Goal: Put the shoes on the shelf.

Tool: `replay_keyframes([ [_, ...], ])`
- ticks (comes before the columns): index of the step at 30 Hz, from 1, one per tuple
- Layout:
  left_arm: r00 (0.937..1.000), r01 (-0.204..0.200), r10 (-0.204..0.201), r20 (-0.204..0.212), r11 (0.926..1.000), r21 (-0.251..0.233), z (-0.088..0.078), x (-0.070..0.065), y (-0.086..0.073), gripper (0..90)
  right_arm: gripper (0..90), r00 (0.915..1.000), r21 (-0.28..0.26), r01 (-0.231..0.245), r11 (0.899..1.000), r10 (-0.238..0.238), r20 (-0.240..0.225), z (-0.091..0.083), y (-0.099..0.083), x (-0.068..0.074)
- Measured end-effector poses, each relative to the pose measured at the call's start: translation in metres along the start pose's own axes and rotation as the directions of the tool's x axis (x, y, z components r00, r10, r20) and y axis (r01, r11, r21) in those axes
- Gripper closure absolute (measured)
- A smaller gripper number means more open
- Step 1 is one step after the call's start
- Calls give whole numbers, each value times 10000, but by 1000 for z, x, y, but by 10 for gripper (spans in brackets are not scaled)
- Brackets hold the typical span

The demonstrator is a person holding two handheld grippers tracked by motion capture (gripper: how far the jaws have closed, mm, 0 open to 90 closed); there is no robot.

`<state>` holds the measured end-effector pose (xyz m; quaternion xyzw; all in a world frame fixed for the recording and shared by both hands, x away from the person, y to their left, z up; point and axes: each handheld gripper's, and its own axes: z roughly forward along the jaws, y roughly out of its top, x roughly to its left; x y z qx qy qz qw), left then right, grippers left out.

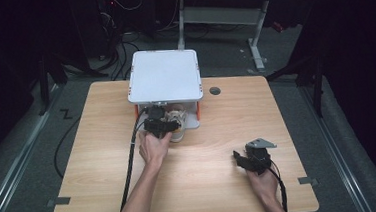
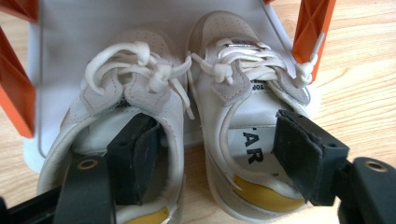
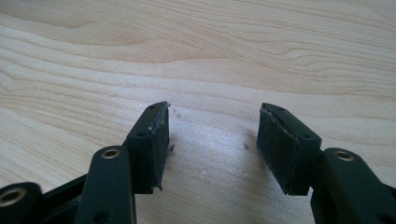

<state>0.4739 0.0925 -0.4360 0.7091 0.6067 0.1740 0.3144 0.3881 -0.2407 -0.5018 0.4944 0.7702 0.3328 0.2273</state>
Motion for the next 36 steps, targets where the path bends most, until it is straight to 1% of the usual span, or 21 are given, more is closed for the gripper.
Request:
replay_keyframes([
  [5, 9999, 103, -103, -96, 9999, 65, -3, 1, 0, 293, 442, 10000, -1, 0, 10000, 0, 3, 0, 0, 0],
  [6, 9996, 263, -261, -93, 9996, 139, -3, 2, 0, 279, 443, 10000, 0, 1, 10000, -1, 1, 0, 0, 0],
  [8, 9995, 311, -310, -67, 9994, 135, -4, 3, 0, 257, 442, 10000, -1, 4, 10000, -4, 3, 0, 0, 0],
  [10, 9996, 179, -179, -198, 9998, 16, -6, 1, -1, 258, 443, 10000, -1, 5, 10000, -5, 5, 0, 0, 0],
  [14, 9997, 58, -66, -256, 9995, -325, -11, -2, -2, 280, 442, 10000, 1, 7, 10000, -7, 9, 0, 0, 0],
  [15, 9996, 36, -49, -287, 9990, -446, -13, -3, -3, 284, 442, 10000, -8, 33, 10000, -33, 7, 0, 0, 0],
  [16, 9995, -37, 16, -323, 9978, -668, -17, -4, -2, 288, 442, 10000, -2, 14, 10000, -14, 12, 0, 0, 0],
  [17, 9995, -37, 16, -323, 9978, -668, -17, -4, -2, 288, 442, 10000, -2, 14, 10000, -14, 12, 0, 0, 0],
  [19, 9994, -120, 91, -325, 9958, -913, -23, -5, -2, 286, 442, 10000, 2, 26, 10000, -26, 14, 0, 0, 0],
  [21, 9993, -236, 204, -318, 9944, -1034, -29, -5, -2, 273, 442, 10000, 2, 29, 10000, -29, 13, 0, 0, 0],
  [24, 9975, -554, 508, -483, 9936, -987, -38, -6, -4, 250, 425, 9999, 11, 95, 10000, -95, -86, 1, 1, 0],
  [25, 9974, -583, 537, -490, 9936, -970, -42, -5, -6, 237, 414, 9998, 15, 123, 9999, -123, -148, 1, 1, 0],
  [27, 9962, -679, 620, -605, 9927, -998, -47, -4, -11, 224, 421, 9996, 40, 174, 9998, -173, -214, 2, 2, -1],
  [28, 9957, -733, 671, -633, 9921, -1014, -49, -4, -14, 221, 476, 9995, 83, 197, 9998, -195, -260, 1, 2, -1],
  [29, 9950, -788, 724, -693, 9924, -946, -51, -3, -18, 210, 551, 9990, 145, 294, 9995, -289, -326, 0, 4, -1],
  [30, 9944, -808, 740, -749, 9925, -915, -53, -3, -21, 194, 596, 9982, 278, 322, 9991, -308, -507, 0, 6, -1],
  [31, 9936, -850, 777, -819, 9924, -895, -55, -2, -26, 185, 629, 9971, 291, 312, 9991, -291, -706, 0, 8, -1],
  [32, 9927, -892, 817, -882, 9924, -844, -56, -1, -29, 172, 683, 9941, 136, 308, 9994, -292, -1042, -2, 13, -2],
  [34, 9927, -864, 791, -916, 9931, -792, -57, 0, -35, 158, 721, 9901, -162, 343, 9993, -362, -1356, -7, 25, 0],
  [36, 9921, -846, 780, -985, 9943, -644, -57, 1, -42, 151, 715, 9851, -479, 401, 9980, -475, -1654, -11, 40, 2],
])
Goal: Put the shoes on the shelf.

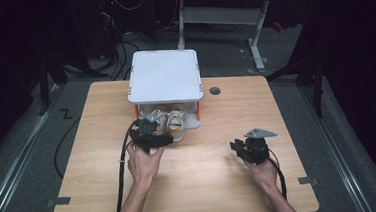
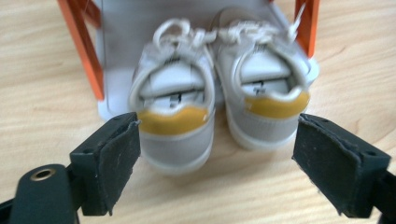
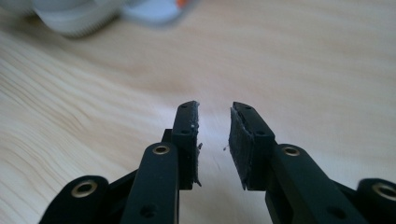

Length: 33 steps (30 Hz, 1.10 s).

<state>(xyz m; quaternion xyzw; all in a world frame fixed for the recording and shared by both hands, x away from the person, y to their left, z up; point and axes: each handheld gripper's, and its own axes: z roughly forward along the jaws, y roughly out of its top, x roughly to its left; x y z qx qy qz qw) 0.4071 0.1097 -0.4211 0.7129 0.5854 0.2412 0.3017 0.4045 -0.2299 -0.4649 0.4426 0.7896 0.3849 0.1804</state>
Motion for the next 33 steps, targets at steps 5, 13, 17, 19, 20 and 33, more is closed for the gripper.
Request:
replay_keyframes([
  [5, 10000, 21, -20, -47, 9993, 377, 6, 0, -13, 144, 629, 9968, -907, -170, 9957, 98, -790, -6, 41, 5],
  [13, 9999, 79, -71, -109, 9975, 696, 15, -6, -21, 133, 628, 9916, -1472, 288, 9887, -468, -1203, -6, 103, 18],
  [17, 9999, 126, -116, -122, 9967, 798, 20, -8, -23, 134, 622, 9894, -1612, 577, 9852, -781, -1227, -2, 129, 27],
  [19, 9998, 164, -150, -153, 9955, 937, 23, -9, -23, 139, 618, 9891, -1695, 691, 9831, -897, -1172, 1, 141, 31],
  [20, 9997, 127, -107, -205, 9950, 987, 24, -10, -23, 142, 616, 9891, -1736, 742, 9820, -947, -1128, 2, 147, 33],
  [33, 9994, -95, 141, -314, 9900, 1407, 36, -22, -23, 155, 633, 9862, -1629, 882, 9827, -1092, -1247, 26, 188, 50],
])
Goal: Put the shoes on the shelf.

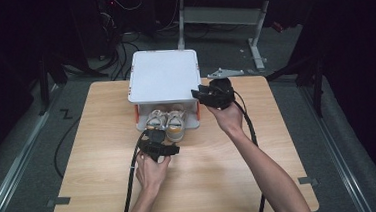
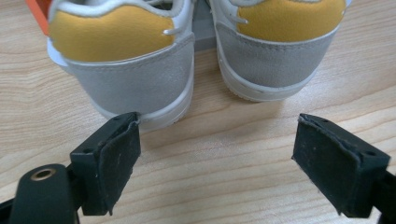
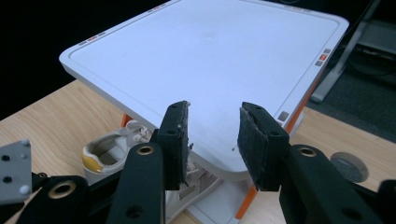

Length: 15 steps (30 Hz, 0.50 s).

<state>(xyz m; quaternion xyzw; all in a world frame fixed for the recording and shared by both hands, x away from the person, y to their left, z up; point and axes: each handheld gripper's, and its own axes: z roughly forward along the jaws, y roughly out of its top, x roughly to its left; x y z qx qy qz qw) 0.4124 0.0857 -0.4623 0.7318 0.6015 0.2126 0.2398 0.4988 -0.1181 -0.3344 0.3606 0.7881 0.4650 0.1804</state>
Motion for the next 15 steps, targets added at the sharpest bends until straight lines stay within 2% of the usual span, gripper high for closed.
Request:
replay_keyframes([
  [9, 9999, 55, -55, -142, 10000, 31, 4, -2, 4, 152, 629, 9985, 644, 299, 9975, -327, 430, 23, 6, 5],
  [15, 9998, 163, -164, -109, 9999, -34, 5, -2, 5, 158, 626, 9971, 757, 326, 9966, -376, 661, 33, 5, 5],
])
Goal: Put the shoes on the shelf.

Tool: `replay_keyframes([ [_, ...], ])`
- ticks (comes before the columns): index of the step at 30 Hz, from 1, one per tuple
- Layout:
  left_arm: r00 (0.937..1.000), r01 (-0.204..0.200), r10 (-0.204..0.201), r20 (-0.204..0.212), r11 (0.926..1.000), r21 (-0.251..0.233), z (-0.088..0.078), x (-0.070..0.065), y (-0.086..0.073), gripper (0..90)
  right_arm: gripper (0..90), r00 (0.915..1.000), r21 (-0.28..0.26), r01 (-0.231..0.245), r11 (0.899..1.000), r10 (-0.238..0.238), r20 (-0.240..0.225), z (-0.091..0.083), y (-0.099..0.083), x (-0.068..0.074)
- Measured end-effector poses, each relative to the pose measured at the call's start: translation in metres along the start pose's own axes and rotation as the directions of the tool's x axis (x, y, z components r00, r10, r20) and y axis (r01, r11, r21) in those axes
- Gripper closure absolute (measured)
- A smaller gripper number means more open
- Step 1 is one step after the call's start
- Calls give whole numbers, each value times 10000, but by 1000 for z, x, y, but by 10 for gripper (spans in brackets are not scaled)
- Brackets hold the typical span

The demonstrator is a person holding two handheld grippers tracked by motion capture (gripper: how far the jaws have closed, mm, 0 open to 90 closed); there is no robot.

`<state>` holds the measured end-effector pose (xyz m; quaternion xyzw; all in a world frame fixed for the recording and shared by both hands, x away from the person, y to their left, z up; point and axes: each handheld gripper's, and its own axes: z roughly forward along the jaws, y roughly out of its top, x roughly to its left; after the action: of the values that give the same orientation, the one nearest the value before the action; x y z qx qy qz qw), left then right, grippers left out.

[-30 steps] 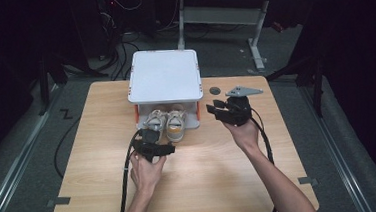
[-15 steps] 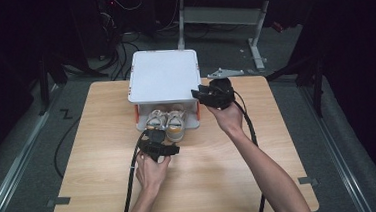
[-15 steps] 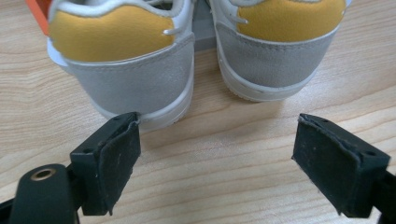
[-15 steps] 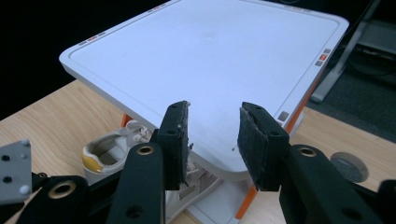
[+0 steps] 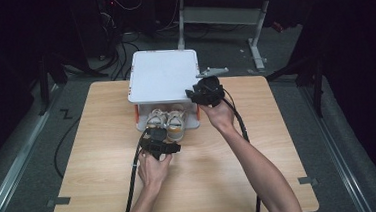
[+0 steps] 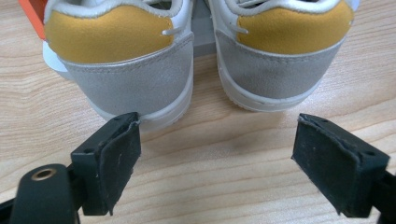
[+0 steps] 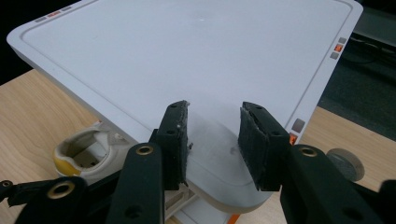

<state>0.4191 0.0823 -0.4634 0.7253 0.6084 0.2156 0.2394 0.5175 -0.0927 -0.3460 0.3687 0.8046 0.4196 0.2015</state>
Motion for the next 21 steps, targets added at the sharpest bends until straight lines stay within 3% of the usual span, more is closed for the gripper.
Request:
replay_keyframes([
  [8, 9997, -142, 144, -187, 9998, 112, 4, -3, 6, 173, 622, 9999, 14, 121, 9999, -121, -6, 0, 0, 2],
  [16, 10000, -15, 15, -86, 10000, 21, 7, -3, 11, 212, 619, 9999, 12, 155, 9999, -155, -62, 0, -1, 2],
  [21, 9995, 294, -292, 103, 9994, -199, 9, 1, 14, 246, 619, 9998, 11, 176, 9998, -176, -38, 0, -1, 2],
])
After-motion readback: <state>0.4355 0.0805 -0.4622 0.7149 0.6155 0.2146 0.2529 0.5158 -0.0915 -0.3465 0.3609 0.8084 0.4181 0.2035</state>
